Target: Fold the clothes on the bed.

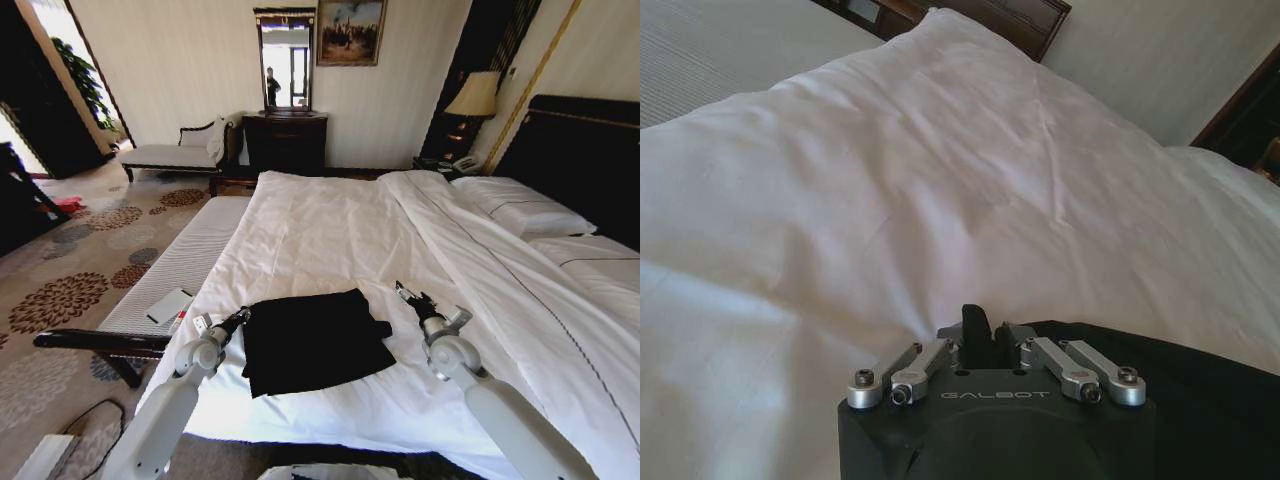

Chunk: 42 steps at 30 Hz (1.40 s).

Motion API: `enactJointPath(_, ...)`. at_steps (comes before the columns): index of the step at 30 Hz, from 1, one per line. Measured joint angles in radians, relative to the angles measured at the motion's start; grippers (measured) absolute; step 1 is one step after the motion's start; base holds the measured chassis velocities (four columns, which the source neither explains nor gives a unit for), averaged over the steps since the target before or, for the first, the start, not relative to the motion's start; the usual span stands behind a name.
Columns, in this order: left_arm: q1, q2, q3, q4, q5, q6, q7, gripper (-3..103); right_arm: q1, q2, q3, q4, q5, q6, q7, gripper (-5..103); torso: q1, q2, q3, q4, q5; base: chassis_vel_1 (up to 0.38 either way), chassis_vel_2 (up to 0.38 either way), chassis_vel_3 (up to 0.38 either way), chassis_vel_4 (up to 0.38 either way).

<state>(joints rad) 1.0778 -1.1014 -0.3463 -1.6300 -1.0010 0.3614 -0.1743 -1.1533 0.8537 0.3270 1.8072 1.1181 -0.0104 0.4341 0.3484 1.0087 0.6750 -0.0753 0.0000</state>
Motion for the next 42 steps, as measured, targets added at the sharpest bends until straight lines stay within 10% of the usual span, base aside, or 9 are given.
enactJointPath(8,0.001,0.011,-0.018,0.001,-0.005,-0.014,0.001,2,0.024,0.007,-0.018,-0.004,0.001,-0.011,0.015,100,0.000,0.000,0.000,0.0000,-0.0001,0.000,0.000,0.000,0.000)
enactJointPath(30,-0.114,0.039,-0.037,0.060,-0.045,-0.016,-0.022,1,0.204,0.031,-0.206,-0.135,0.152,-0.114,-0.065,100,0.000,0.000,0.000,0.0002,0.0000,0.000,0.000,0.000,0.000)
enactJointPath(42,-0.085,0.023,-0.037,0.038,-0.021,-0.016,-0.022,1,0.304,0.069,-0.286,-0.311,0.154,-0.111,-0.276,100,0.000,0.000,0.000,0.0002,0.0000,0.000,0.000,0.000,0.000)
